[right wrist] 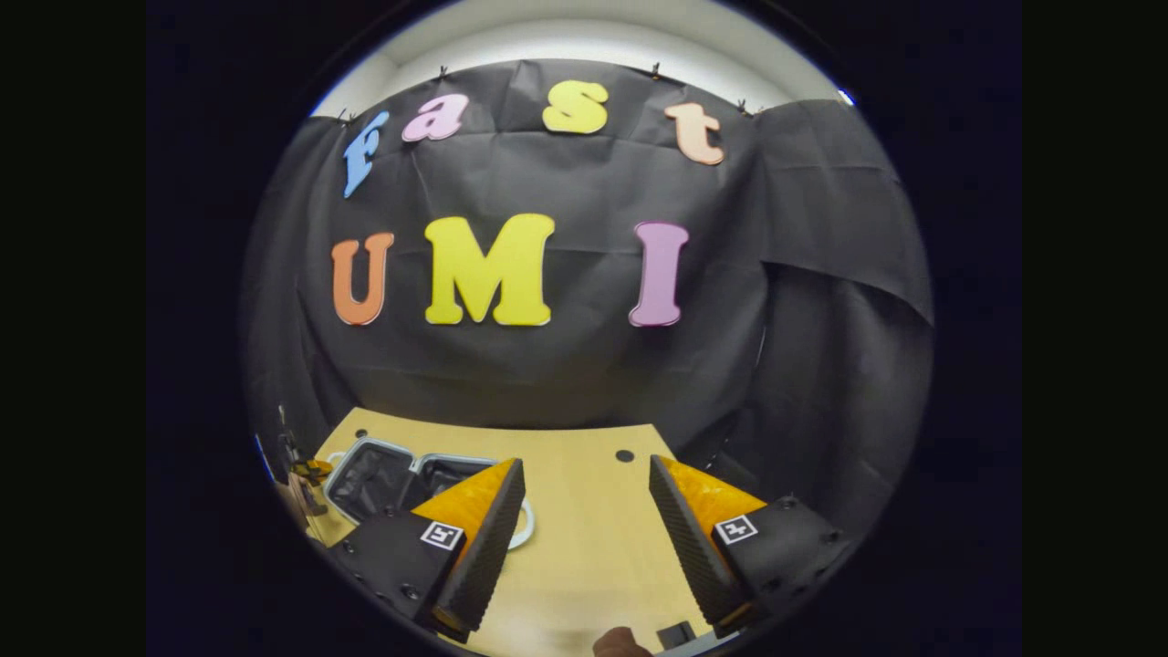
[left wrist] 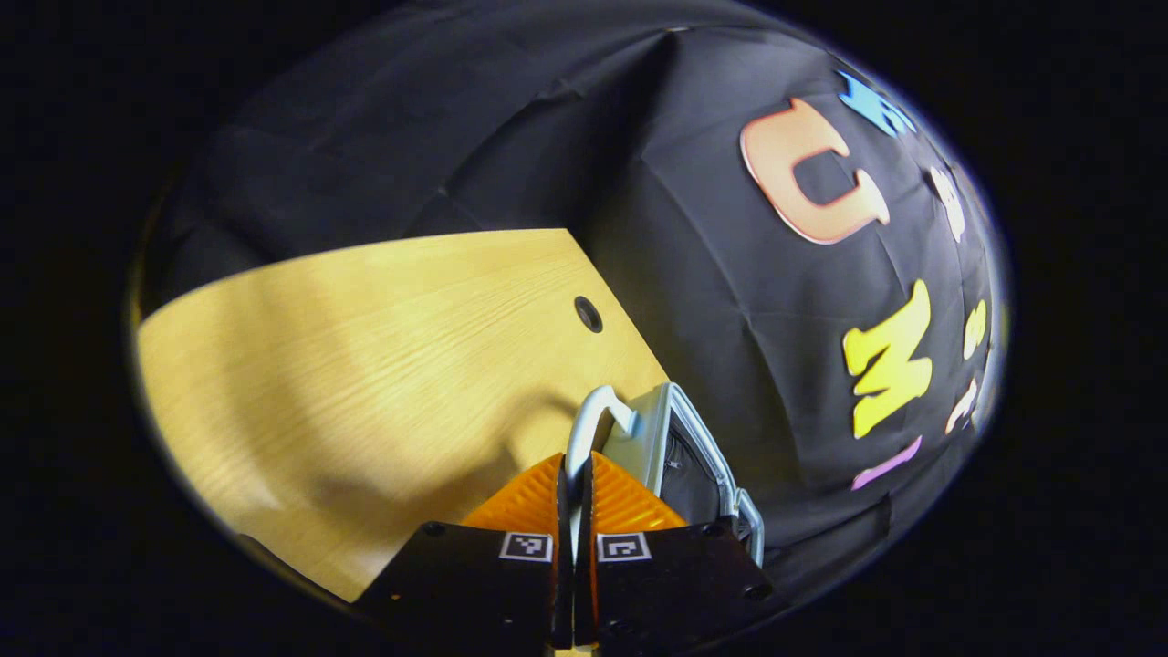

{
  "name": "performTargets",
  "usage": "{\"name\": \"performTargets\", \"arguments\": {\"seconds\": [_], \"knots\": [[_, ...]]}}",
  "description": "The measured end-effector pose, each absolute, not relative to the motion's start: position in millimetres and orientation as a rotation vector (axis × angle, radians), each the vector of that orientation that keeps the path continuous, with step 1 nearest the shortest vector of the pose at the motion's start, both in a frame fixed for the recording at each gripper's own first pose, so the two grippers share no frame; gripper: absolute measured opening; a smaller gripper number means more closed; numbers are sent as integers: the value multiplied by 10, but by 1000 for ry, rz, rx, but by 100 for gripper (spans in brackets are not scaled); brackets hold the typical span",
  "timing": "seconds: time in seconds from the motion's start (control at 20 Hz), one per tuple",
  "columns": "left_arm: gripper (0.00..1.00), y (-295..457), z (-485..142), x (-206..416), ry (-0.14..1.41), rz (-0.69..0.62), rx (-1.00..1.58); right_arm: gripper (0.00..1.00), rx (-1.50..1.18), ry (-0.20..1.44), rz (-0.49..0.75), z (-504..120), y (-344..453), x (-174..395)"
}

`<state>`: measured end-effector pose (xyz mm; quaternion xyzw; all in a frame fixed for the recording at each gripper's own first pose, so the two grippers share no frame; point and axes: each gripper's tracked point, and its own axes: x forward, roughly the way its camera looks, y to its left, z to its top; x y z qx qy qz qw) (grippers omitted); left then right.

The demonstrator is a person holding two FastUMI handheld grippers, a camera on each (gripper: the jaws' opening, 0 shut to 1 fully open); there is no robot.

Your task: First open the suitcase, pack the skin care products into it, and then close the suitcase.

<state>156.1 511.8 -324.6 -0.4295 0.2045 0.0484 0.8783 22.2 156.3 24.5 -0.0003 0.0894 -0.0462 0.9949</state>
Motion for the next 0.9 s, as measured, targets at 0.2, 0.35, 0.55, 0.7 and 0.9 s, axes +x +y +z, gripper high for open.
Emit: {"name": "performTargets", "arguments": {"seconds": [0.2, 0.35, 0.55, 0.7, 0.9], "knots": [[3, 5026, -2507, 1563, 369, 130, -676, 81, 21, 124, -83, 417, 1408, 187], [3, 4777, -1887, 1540, 310, 127, -464, 81, 29, 96, -40, 479, 1336, 179], [3, 4092, -1113, 1506, 262, 102, -262, 80, 27, 51, 17, 607, 1136, 234], [3, 3492, -777, 1423, 239, 99, -161, 81, 4, 22, 49, 676, 941, 255], [3, 2660, -664, 1414, 214, 105, -21, 81, -21, 12, 108, 656, 694, 297]]}}
